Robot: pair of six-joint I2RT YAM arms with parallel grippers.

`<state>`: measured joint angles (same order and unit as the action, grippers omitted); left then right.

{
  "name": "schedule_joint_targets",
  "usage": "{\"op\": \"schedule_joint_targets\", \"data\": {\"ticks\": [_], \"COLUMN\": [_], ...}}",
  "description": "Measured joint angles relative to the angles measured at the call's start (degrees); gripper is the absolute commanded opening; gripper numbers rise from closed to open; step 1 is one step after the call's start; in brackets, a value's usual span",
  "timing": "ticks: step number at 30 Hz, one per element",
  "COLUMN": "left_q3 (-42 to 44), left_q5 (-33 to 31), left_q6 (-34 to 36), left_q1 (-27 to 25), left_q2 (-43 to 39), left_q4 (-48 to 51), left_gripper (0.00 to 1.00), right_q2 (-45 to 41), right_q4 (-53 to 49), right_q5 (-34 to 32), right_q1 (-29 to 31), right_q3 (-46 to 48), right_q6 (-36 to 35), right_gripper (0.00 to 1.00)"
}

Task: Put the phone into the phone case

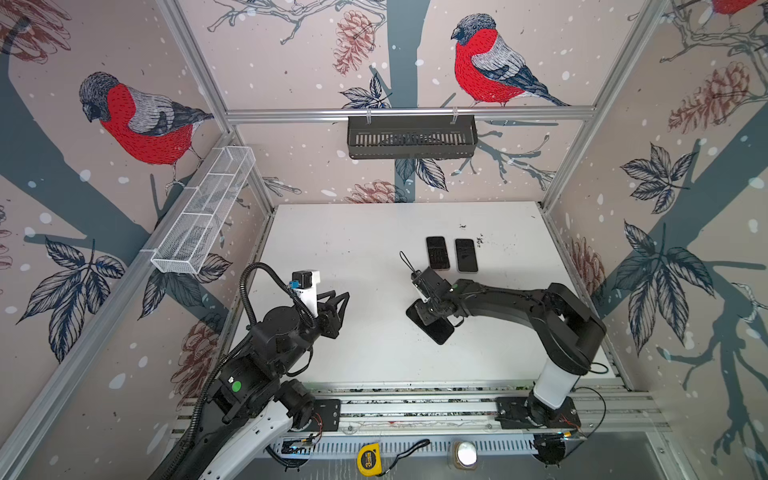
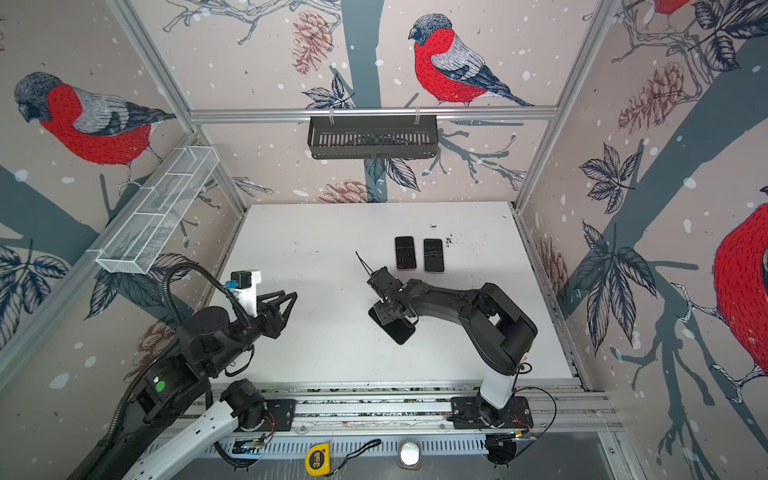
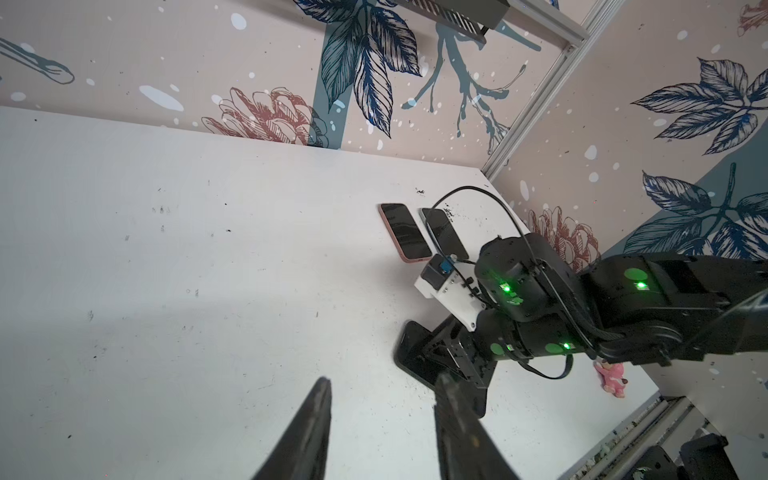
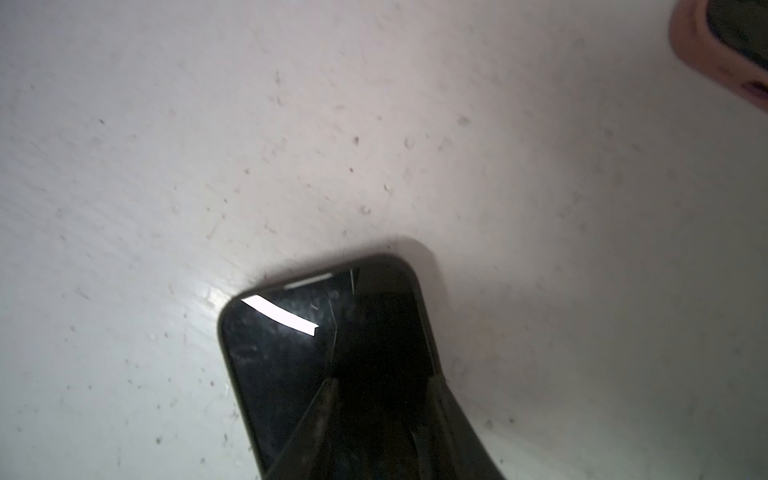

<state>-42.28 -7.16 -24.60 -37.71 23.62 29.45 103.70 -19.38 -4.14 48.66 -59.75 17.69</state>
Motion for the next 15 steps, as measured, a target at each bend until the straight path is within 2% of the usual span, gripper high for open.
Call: {"op": "schedule_joint_targets", "data": {"ticks": [10,15], "left_q3": [0.9,1.7], "left_q5": [-0.4,-0.3], "left_q6": [0.4,0.4], "left_q1": [0.0,0.0], "left_q2": [-4.0,-3.5], "left_q4": [0.3,0.2], "left_gripper": [0.43,0.42], "right_q2": [3.2,-4.4], "right_q4": [-0.1,-8.7], "right_q5": [0.3,1.2], "right_q1": [0.2,0.3], "right_q3": [-5.7,-3.8], "right_q6": [-1.4,-1.6], "right_gripper": [0.37,0.79]}}
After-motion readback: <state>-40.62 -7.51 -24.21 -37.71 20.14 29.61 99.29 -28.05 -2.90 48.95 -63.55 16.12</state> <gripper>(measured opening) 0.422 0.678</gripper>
